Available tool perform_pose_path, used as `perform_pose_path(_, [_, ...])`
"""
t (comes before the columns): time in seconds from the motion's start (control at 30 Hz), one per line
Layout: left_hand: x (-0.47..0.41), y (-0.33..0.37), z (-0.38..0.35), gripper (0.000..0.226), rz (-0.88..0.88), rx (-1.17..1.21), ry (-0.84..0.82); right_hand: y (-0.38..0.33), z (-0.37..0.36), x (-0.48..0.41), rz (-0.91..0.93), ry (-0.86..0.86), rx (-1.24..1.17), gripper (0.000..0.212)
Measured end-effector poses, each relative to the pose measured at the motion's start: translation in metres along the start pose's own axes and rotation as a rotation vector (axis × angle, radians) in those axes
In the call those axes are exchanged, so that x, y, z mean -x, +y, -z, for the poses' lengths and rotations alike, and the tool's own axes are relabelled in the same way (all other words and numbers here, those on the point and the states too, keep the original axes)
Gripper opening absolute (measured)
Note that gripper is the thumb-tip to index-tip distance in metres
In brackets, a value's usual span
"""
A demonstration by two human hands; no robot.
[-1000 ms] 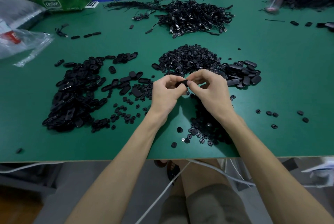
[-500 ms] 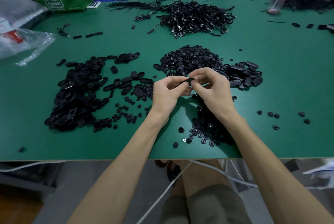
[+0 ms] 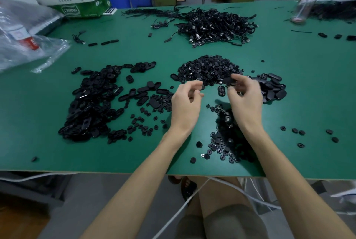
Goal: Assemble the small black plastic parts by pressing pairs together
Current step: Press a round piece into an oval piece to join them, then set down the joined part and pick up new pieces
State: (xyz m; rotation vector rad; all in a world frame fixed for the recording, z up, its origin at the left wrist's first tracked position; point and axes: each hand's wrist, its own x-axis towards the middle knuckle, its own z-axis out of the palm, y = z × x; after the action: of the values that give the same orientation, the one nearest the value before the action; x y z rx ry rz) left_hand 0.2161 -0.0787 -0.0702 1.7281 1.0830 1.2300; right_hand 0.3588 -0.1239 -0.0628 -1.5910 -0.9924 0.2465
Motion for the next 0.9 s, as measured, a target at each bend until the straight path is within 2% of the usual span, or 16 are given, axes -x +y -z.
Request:
perform_pose_path(0.1, [0.001,0.004,0.012,0.028,-0.093,-0.235,-0.035,0.005,0.003,-0.004,-0.158,0.068,-0.05,0.055])
perform_pose_path(0.2, [-0.013,0.002,0.041,0.032,-0.055,-0.53,-0.029,0.007,0.006,-0.006,-0.273,0.073,-0.087,0.073])
perform_pose_path(0.33, [-0.041,-0.009,0.099,0.036,0.049,-0.946,0.016,0.005,0.006,-0.004,-0.272,0.039,-0.171,0.082])
perform_pose_path(0.43, [-0.053,-0.016,0.134,0.017,0.156,-1.172,-0.028,0.004,0.005,-0.005,-0.265,0.031,-0.192,0.082])
perform_pose_path(0.53, [-0.056,-0.032,0.153,0.013,0.184,-1.264,-0.081,0.003,0.004,-0.004,-0.241,0.036,-0.169,0.082])
perform_pose_path(0.67, [-0.055,-0.055,0.159,0.03,0.104,-1.362,-0.055,0.004,0.003,-0.002,-0.166,0.024,-0.065,0.079])
perform_pose_path(0.77, [-0.06,-0.059,0.161,0.019,0.059,-1.377,0.005,0.004,0.003,-0.003,-0.094,-0.068,-0.001,0.064])
perform_pose_path(0.83, [-0.065,-0.06,0.163,0.012,0.066,-1.345,0.02,0.004,0.002,-0.001,0.016,-0.152,0.071,0.05])
perform_pose_path(0.9, [-0.067,-0.061,0.164,0.015,0.089,-1.32,0.019,0.005,-0.002,0.003,0.147,-0.279,0.143,0.042])
